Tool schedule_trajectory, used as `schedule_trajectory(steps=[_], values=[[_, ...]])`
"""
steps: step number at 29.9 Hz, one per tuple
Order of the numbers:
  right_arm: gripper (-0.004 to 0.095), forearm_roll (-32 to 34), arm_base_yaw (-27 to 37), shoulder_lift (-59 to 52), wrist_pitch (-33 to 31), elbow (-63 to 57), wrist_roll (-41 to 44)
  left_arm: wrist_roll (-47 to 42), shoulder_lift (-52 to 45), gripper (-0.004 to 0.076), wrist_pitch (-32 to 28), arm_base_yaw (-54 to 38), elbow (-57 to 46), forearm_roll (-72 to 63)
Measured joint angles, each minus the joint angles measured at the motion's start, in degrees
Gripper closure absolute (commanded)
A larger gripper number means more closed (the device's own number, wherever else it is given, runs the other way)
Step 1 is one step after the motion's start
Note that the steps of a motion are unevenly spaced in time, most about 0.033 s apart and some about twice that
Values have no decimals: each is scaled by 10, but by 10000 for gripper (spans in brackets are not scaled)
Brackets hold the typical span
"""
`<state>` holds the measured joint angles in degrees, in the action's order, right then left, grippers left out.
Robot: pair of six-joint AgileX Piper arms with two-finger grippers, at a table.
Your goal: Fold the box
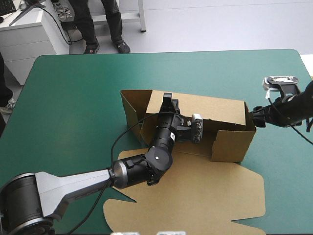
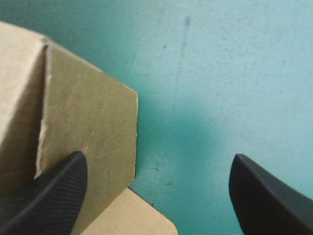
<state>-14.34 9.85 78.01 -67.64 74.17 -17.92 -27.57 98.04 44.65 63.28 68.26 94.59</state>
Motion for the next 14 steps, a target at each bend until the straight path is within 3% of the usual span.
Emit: schedule_trajectory(steps=[5,14], values=[[214,-58,0,-42,41,-73,-57,0,0,732,0,0,0,0],[214,-69,0,-85,64,-161,-145,0,0,732,0,0,0,-2]])
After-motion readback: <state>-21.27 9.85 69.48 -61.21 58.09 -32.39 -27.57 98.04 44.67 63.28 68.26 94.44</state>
